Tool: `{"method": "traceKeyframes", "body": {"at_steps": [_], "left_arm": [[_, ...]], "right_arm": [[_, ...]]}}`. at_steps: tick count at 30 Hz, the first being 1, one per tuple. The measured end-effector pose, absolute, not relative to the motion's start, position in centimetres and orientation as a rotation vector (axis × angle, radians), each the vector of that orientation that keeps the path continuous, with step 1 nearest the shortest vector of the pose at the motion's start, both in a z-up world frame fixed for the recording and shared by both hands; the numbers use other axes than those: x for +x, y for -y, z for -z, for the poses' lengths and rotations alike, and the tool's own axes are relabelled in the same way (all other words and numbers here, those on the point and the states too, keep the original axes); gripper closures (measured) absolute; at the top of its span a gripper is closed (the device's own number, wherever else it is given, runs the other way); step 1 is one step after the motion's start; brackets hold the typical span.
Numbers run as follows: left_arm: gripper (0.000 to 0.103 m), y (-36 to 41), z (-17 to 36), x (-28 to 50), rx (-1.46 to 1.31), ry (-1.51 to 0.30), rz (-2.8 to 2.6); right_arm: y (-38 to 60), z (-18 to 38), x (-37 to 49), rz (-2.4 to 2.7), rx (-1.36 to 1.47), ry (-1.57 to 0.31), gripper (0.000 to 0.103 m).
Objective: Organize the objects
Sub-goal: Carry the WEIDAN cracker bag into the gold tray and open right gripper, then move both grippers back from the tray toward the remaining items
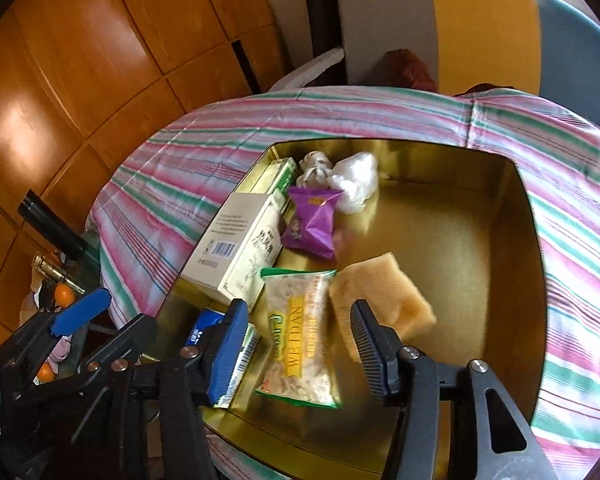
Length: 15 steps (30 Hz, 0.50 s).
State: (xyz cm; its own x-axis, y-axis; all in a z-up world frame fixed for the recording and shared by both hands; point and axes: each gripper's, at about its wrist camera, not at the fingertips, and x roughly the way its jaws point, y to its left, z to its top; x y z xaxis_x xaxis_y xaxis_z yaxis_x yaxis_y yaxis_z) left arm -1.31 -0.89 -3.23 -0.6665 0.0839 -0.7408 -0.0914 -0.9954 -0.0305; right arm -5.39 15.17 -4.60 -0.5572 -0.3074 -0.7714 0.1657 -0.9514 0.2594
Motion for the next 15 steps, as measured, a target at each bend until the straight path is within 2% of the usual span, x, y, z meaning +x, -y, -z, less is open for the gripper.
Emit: {"method": "traceKeyframes", "body": {"at_steps": [9, 15], "left_arm": [[0.034, 0.1, 2.9, -1.1, -1.226, -0.035, -2.767], [0.034, -0.7, 2.5, -1.0, -1.202, -0.051, -2.756]], "right_arm": [[-17.6, 3.8, -4.4, 2.638, 1.263, 0.199, 0.026], [-21.6, 2.9, -3.6, 2.723, 1.242, 0.199, 0.023]]}}
